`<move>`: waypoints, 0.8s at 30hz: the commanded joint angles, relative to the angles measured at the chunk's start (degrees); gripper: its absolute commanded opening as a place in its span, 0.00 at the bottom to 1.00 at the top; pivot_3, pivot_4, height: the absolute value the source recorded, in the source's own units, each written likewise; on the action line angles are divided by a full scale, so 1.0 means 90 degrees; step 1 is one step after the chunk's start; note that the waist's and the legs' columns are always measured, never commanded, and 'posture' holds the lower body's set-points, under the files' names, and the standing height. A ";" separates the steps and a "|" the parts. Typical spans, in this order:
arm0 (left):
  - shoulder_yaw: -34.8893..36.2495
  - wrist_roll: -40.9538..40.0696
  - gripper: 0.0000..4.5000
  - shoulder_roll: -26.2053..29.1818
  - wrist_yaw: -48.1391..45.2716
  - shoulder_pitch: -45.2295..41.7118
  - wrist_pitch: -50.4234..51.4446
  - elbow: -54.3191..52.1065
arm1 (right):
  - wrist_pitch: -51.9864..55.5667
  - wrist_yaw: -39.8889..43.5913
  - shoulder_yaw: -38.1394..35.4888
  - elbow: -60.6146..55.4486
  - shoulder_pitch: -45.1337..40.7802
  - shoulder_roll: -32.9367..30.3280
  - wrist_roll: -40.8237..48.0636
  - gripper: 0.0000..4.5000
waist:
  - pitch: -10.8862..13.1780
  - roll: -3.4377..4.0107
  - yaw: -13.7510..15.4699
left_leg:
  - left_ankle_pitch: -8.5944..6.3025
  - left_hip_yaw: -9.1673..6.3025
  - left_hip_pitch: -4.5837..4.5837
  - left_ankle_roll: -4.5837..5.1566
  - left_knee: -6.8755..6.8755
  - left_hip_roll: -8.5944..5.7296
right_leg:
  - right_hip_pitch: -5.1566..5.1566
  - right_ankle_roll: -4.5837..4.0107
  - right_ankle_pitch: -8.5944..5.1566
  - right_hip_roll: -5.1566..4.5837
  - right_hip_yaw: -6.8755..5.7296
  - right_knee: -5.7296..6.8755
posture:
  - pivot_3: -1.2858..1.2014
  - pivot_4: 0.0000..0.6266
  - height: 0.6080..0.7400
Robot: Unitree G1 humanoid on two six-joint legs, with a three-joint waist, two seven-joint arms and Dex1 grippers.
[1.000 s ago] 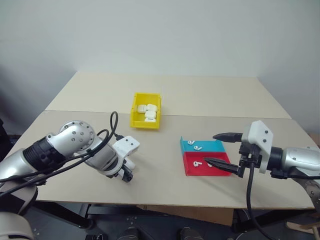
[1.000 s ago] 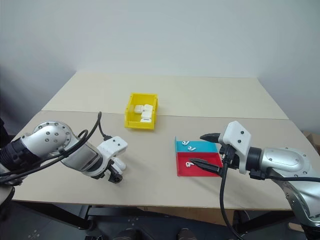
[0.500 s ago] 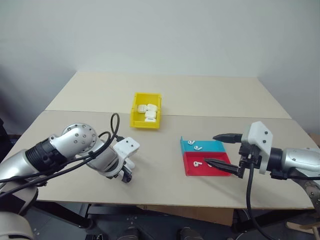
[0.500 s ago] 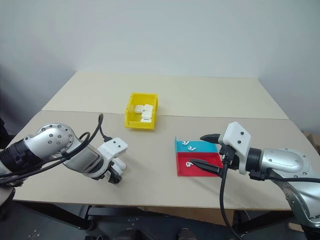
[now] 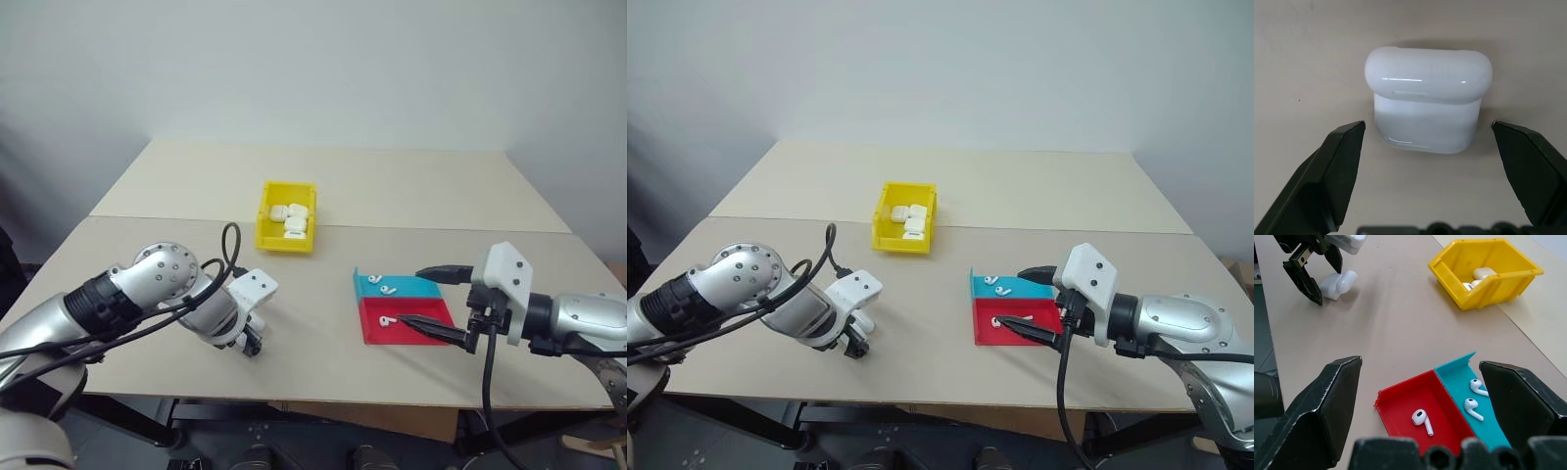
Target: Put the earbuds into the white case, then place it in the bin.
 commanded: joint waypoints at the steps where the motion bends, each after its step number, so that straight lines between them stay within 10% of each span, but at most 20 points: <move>1: 0.0200 0.0382 1.00 -0.0084 -0.0108 0.0086 0.0118 0.0074 | -0.0034 -0.0036 -0.0244 -0.0180 -0.0005 0.0000 0.0052 0.99 | 0.0000 0.0000 0.0000 | 0.0000 -0.0001 0.0001 0.0000 0.0000 0.0000 | 0.0001 0.0000 0.0000 0.0000 0.0000 0.0000 | 0.52 0.24 1.00; 5: 0.0433 0.0636 1.00 -0.0157 -0.0283 0.0224 0.0211 0.0031 | -0.0037 -0.0036 -0.0257 -0.0192 0.0017 -0.0004 0.0054 0.99 | 0.0000 0.0001 0.0001 | 0.0000 -0.0001 0.0009 -0.0001 0.0000 0.0000 | 0.0010 0.0000 0.0000 -0.0001 0.0000 0.0000 | 0.52 0.24 1.00; 12: 0.0742 0.0836 0.61 -0.0153 -0.0439 0.0445 0.0339 -0.0073 | -0.0061 0.0004 -0.0299 -0.0192 0.0052 -0.0019 0.0058 1.00 | -0.0001 0.0001 0.0002 | 0.0000 -0.0002 0.0012 -0.0001 0.0000 0.0000 | 0.0015 0.0000 0.0000 -0.0001 -0.0002 -0.0001 | 0.52 0.24 1.00; 24: 0.2329 0.2071 0.61 0.0398 -0.1681 0.1275 0.0150 -0.1621 | -0.0125 0.0097 -0.0191 -0.0082 -0.0074 -0.0021 0.0016 1.00 | 0.0000 0.0000 -0.0072 | 0.0000 0.0000 -0.0005 -0.0002 0.0000 0.0002 | -0.0006 -0.0001 0.0000 0.0000 -0.0001 -0.0001 | 0.52 0.24 1.00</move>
